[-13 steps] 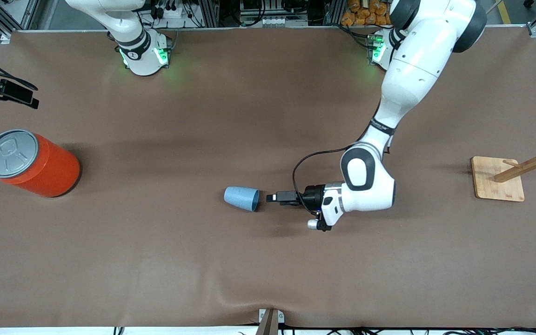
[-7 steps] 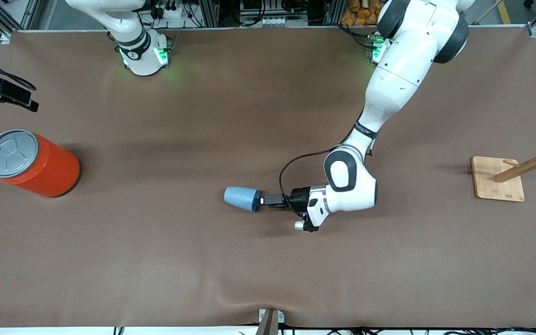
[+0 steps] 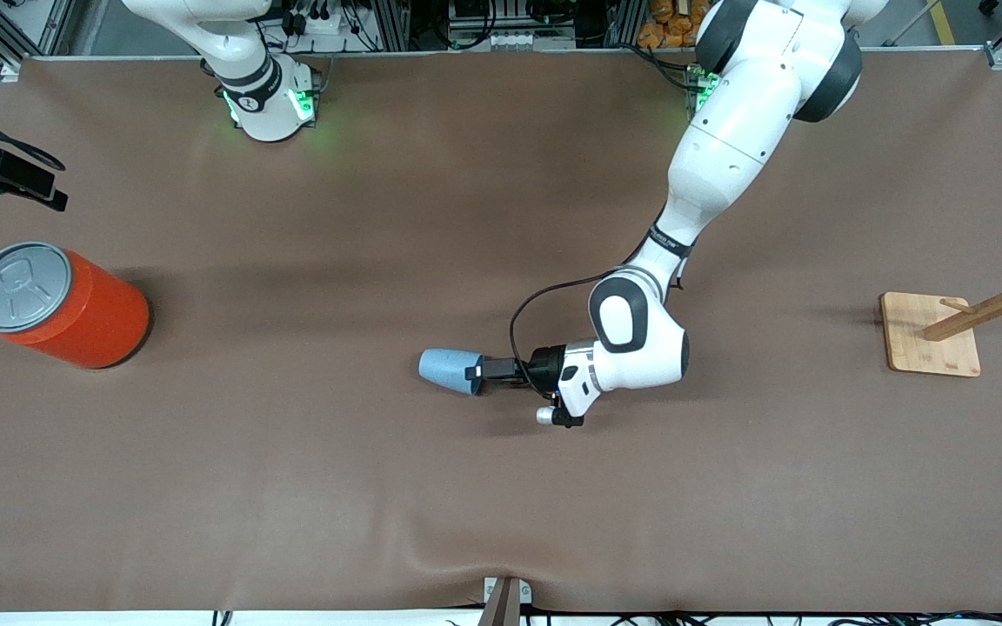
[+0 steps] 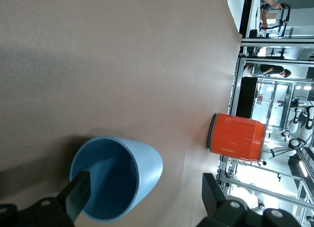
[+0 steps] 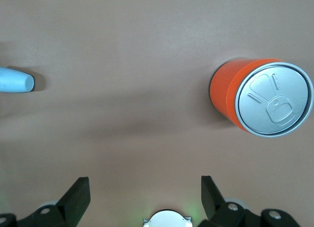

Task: Flip cup
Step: 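Lower the left gripper onto the open rim of the blue cup, then close the left gripper on the rim of the blue cup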

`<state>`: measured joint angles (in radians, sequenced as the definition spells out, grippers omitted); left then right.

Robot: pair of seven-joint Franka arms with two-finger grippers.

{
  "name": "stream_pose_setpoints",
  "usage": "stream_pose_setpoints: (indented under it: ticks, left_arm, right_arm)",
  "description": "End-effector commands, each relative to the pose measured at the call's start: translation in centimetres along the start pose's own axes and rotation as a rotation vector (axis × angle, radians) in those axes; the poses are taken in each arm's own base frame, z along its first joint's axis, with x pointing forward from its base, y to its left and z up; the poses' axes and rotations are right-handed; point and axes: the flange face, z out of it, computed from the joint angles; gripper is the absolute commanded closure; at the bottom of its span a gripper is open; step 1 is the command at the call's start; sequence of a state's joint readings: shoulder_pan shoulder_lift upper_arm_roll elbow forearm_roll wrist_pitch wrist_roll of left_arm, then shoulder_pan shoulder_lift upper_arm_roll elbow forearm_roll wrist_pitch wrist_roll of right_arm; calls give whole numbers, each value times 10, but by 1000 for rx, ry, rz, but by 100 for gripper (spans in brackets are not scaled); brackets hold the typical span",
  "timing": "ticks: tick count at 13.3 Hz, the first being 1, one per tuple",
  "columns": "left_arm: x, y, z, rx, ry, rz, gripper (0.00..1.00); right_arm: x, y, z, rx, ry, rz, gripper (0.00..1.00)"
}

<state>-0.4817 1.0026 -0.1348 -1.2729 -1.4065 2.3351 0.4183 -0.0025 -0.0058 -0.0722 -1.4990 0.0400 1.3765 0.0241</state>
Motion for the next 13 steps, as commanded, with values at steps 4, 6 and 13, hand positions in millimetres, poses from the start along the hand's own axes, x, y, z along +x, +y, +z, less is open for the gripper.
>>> stream_pose_setpoints:
  ticks: [4,6,13]
  left_arm:
    - [-12,4,34,-22,26,3,0]
    - [-18,4,42,-10,34,5,0]
    - [-13,-1,35,-9,38,95,100]
  right_arm:
    - [3,-2,-6,-2,28,-16,0]
    - [3,-5,-6,-2,27,-21,0]
    - [4,-7,-4,0,24,-24,0]
